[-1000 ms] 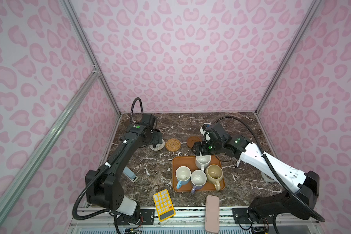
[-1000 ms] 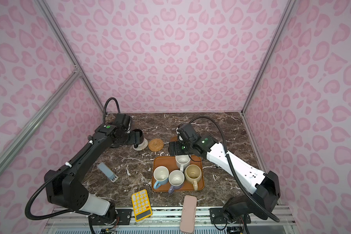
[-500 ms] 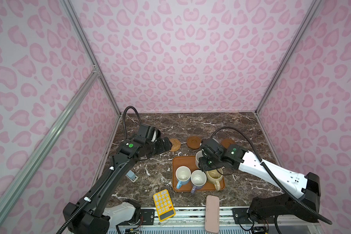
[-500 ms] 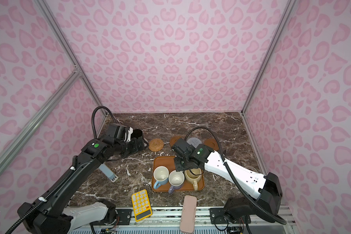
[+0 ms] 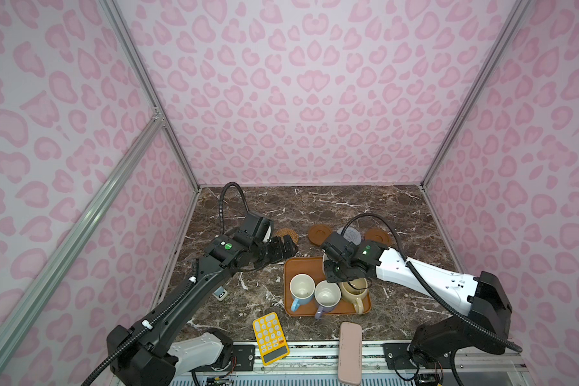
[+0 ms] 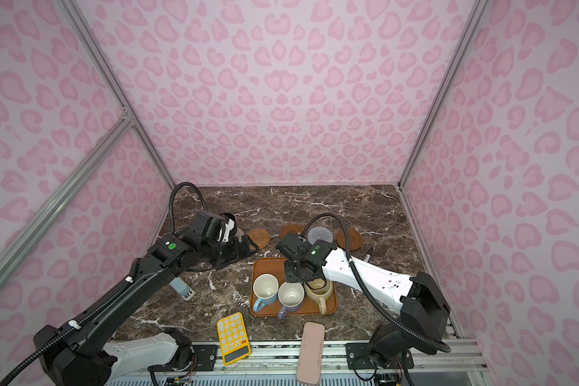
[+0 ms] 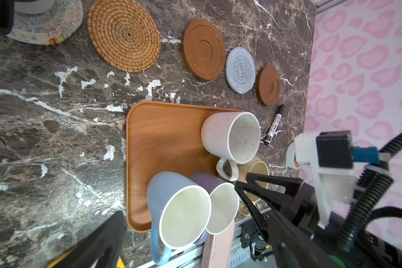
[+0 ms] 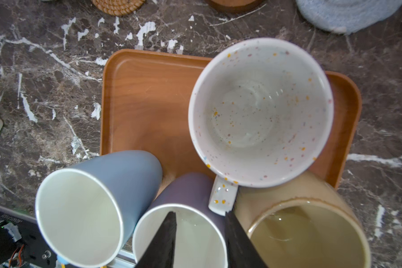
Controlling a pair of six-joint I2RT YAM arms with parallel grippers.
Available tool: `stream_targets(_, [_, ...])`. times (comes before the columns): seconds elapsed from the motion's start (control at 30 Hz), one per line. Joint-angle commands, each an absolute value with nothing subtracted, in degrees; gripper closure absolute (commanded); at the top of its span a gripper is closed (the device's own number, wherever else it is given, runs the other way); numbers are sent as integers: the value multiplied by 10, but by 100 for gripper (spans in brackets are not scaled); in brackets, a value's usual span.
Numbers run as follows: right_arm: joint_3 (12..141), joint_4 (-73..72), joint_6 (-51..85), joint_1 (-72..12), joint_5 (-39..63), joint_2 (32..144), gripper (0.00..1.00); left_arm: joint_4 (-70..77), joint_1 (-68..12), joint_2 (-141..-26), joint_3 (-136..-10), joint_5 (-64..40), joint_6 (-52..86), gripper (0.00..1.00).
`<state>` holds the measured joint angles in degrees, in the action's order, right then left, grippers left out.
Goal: Place cups on coasters
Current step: Pick up the cup from the tray.
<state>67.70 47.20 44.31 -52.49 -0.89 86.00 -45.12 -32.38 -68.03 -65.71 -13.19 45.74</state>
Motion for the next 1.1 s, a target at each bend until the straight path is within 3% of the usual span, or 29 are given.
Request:
stream_targets(0.0, [674,479,467,-522,-36,869,64,-443,-324,-673,-660,-134,439,3])
stream_targets(1.07, [667,463,461,-500,-10,909,62,-382,-333,-666,-619,-132,467,3])
